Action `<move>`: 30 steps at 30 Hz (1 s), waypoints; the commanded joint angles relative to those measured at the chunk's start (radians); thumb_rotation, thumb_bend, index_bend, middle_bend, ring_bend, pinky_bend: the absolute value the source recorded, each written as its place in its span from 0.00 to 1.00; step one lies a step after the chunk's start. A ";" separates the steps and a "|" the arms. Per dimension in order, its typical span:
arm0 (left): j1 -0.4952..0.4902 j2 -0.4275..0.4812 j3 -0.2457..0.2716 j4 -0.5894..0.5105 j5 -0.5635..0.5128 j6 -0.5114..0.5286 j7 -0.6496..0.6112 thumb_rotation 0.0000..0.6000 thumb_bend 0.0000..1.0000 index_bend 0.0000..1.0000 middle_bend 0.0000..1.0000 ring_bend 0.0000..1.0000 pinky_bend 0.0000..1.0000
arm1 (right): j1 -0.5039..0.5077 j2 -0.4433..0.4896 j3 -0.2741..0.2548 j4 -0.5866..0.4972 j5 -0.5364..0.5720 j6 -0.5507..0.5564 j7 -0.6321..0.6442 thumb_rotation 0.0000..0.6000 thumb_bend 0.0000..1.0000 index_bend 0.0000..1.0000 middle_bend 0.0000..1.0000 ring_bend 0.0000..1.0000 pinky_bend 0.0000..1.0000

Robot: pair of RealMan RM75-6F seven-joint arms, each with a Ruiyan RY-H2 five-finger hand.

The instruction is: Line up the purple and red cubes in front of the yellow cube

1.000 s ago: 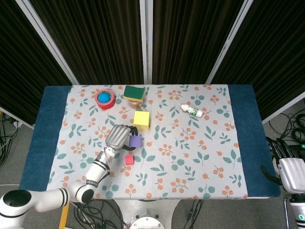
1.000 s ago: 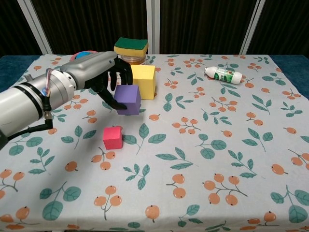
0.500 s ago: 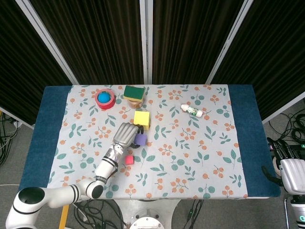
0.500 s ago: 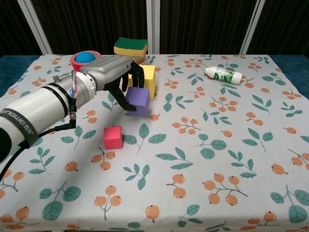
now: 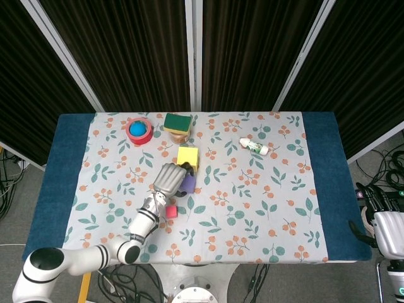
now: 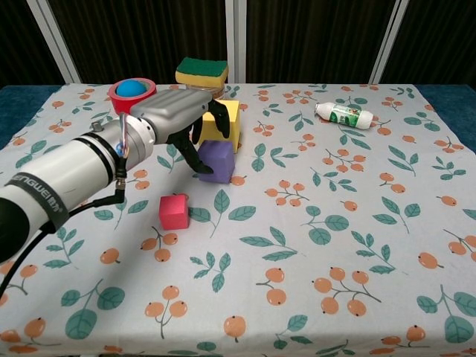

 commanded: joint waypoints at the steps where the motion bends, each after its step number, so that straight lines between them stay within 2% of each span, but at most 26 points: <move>1: 0.009 0.003 0.010 -0.013 0.018 0.027 0.011 1.00 0.10 0.42 0.36 0.54 0.53 | 0.000 0.002 -0.001 -0.001 -0.003 0.000 0.000 1.00 0.22 0.00 0.14 0.07 0.19; 4: 0.024 0.024 0.027 -0.057 0.061 0.069 0.006 1.00 0.10 0.41 0.34 0.53 0.53 | -0.001 0.003 -0.002 -0.002 -0.007 0.003 0.001 1.00 0.22 0.00 0.14 0.07 0.19; 9: 0.007 0.134 0.120 -0.104 0.288 0.132 -0.020 1.00 0.10 0.40 0.34 0.48 0.49 | -0.003 0.006 -0.006 -0.002 -0.017 0.005 0.002 1.00 0.22 0.00 0.14 0.06 0.19; 13: -0.047 0.209 0.180 -0.069 0.443 0.119 -0.098 1.00 0.11 0.40 0.34 0.40 0.45 | -0.007 0.006 -0.008 -0.002 -0.022 0.012 0.005 1.00 0.22 0.00 0.14 0.06 0.19; 17: -0.120 0.251 0.245 0.027 0.581 0.093 -0.207 1.00 0.13 0.40 0.34 0.31 0.41 | -0.013 0.010 -0.008 -0.005 -0.022 0.020 0.004 1.00 0.22 0.00 0.14 0.06 0.19; 24: -0.169 0.224 0.296 0.212 0.666 0.101 -0.316 1.00 0.15 0.35 0.32 0.24 0.39 | -0.021 0.016 -0.008 -0.010 -0.015 0.025 -0.002 1.00 0.22 0.00 0.14 0.07 0.19; 30: -0.180 0.207 0.335 0.309 0.693 0.100 -0.367 1.00 0.16 0.33 0.28 0.22 0.37 | -0.022 0.017 -0.005 -0.011 -0.006 0.021 -0.003 1.00 0.22 0.00 0.14 0.07 0.19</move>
